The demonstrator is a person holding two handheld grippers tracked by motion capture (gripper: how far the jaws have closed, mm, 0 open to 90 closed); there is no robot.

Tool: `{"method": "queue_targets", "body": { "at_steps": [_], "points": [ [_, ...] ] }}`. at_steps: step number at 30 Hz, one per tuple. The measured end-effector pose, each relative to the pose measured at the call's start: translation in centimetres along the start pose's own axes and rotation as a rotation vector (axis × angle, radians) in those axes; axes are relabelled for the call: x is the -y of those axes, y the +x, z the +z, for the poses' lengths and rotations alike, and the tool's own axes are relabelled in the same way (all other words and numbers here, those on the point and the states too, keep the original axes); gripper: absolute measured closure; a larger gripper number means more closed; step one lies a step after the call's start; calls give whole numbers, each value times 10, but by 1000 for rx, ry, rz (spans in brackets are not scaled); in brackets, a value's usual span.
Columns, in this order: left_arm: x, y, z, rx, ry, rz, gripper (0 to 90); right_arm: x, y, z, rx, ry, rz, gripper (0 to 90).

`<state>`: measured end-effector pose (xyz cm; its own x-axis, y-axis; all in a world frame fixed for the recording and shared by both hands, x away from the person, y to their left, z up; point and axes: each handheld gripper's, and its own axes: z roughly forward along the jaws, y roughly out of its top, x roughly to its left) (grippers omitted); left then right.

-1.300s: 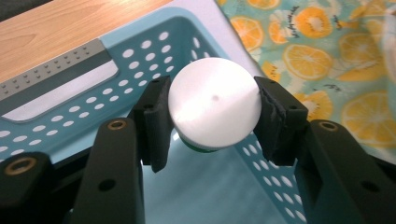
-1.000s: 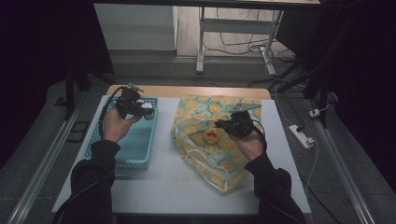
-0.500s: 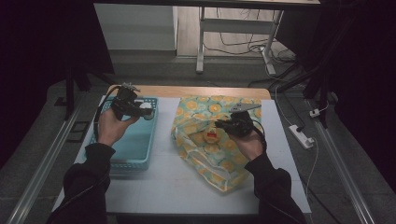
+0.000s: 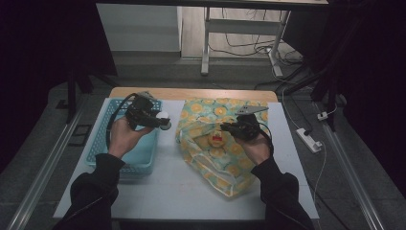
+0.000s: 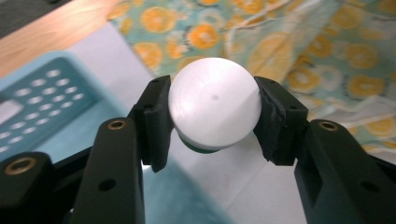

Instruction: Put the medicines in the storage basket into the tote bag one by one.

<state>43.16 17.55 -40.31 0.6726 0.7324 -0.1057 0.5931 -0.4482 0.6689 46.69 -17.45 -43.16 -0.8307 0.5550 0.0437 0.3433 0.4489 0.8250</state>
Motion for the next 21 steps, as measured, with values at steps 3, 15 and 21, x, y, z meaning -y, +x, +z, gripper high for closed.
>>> {"method": "queue_targets", "body": {
  "at_steps": [3, 15, 21],
  "points": [
    [-2, -9, 7, 23, 1, 19, 510, 0, 0, 0, 1, 0, 0, 900],
    [-19, -44, 32, 105, 9, 94, 509, -1, 0, -1, 1, -7, 1, 900],
    [-25, -59, 46, 140, 14, 123, 509, -1, 0, -1, 2, -10, 2, 900]
  ]
}}
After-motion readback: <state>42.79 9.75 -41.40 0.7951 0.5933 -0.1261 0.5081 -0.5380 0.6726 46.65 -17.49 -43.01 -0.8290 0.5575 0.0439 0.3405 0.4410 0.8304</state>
